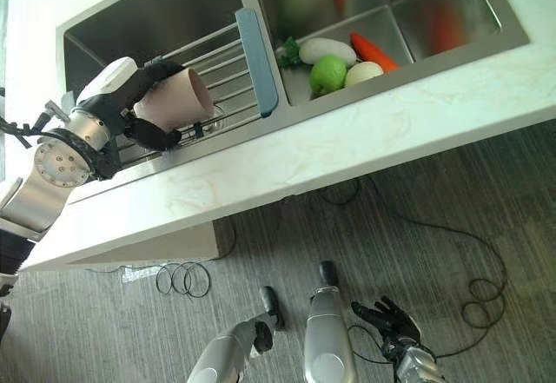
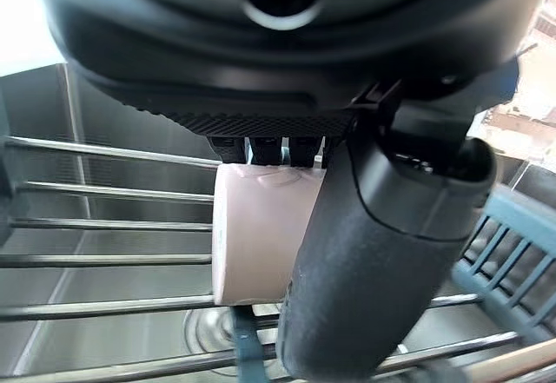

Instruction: Place the dishes in the dishwasher.

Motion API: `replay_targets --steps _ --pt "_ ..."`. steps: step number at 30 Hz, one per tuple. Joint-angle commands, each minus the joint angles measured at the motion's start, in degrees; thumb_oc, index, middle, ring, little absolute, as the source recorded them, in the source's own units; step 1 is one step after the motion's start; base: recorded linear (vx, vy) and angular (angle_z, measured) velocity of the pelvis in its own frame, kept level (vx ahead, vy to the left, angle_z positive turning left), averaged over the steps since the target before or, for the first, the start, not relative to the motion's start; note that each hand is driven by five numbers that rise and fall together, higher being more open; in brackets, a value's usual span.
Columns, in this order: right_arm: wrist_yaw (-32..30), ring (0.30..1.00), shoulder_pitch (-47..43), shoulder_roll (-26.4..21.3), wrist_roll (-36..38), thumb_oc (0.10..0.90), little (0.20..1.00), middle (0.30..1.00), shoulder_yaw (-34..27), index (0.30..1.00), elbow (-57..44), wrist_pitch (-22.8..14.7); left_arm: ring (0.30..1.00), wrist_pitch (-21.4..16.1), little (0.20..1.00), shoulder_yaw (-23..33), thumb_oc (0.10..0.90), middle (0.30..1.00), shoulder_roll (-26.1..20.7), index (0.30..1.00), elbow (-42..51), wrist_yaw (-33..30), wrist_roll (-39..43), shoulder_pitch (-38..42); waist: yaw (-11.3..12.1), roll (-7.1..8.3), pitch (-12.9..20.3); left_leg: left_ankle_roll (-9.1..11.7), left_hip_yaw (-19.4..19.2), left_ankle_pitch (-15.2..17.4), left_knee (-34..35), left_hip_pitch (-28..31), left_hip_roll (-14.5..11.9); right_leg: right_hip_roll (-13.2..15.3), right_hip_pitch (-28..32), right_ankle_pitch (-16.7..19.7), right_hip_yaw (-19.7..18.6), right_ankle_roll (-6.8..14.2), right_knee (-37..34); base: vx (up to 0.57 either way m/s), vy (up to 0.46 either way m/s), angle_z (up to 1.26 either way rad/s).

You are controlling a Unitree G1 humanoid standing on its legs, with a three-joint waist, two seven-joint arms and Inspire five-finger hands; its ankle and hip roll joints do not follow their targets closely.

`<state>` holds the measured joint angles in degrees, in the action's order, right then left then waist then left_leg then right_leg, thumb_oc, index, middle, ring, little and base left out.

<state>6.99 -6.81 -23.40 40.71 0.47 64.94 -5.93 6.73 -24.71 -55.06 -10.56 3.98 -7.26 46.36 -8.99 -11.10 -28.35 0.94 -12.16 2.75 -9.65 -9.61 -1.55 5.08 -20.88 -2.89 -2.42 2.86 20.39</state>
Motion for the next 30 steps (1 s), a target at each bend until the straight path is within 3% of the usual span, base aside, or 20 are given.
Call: replay_targets --steps 1,18,19,25,30 --pt "-0.05 0.900 2.08 -0.46 1.95 0.800 0.900 0.900 0.65 0.900 -2.80 -0.49 0.900 -2.98 0.900 3.25 0.800 0.900 -7.21 0.900 1.28 -5.31 -1.42 6.62 0.16 1.30 0.75 1.30 6.06 6.55 -7.54 -4.57 0.83 4.70 4.16 -4.68 3.08 4.82 -3.20 0.00 0.000 0.00" --pt "-0.47 0.900 0.49 -1.49 2.92 0.800 0.900 0.900 1.66 0.900 -5.60 1.11 0.900 -1.40 0.900 1.11 0.800 0.900 -6.69 0.900 1.07 -5.25 2.01 10.04 0.29 1.52 -1.45 1.19 6.67 5.67 -7.54 -8.01 1.11 5.05 0.41 -3.16 2.44 5.29 -3.20 -0.01 -0.001 -0.01" --pt "-0.53 0.900 0.46 -1.41 2.98 0.800 0.900 0.900 1.77 0.900 -5.71 1.17 0.300 -2.06 0.300 1.08 0.400 0.300 -6.58 0.300 1.00 -5.72 3.38 10.23 0.26 1.65 -1.45 1.16 6.63 5.62 -7.54 -8.12 1.07 5.04 0.29 -3.09 2.42 5.29 -3.20 0.00 0.000 0.00" --pt "-0.44 0.900 0.30 -0.64 2.77 0.800 0.900 0.900 2.26 0.900 -5.78 0.37 0.300 -0.50 0.300 0.81 0.400 0.300 -4.69 0.300 1.28 -3.67 4.54 11.17 0.06 2.32 -1.45 1.07 6.41 5.70 -7.54 -7.91 0.66 4.74 0.32 -2.98 2.35 5.29 -3.20 0.00 0.000 0.00" --pt "-0.72 0.900 0.00 -0.35 2.62 0.800 0.900 0.900 2.43 0.900 -5.65 -0.11 0.300 -1.45 0.300 0.41 0.400 0.300 -3.94 0.300 2.16 -3.85 4.69 12.22 0.06 2.50 -1.45 1.06 6.22 5.79 -7.54 -7.02 0.38 4.78 1.09 -3.00 2.78 5.23 -3.20 0.00 0.000 0.00"
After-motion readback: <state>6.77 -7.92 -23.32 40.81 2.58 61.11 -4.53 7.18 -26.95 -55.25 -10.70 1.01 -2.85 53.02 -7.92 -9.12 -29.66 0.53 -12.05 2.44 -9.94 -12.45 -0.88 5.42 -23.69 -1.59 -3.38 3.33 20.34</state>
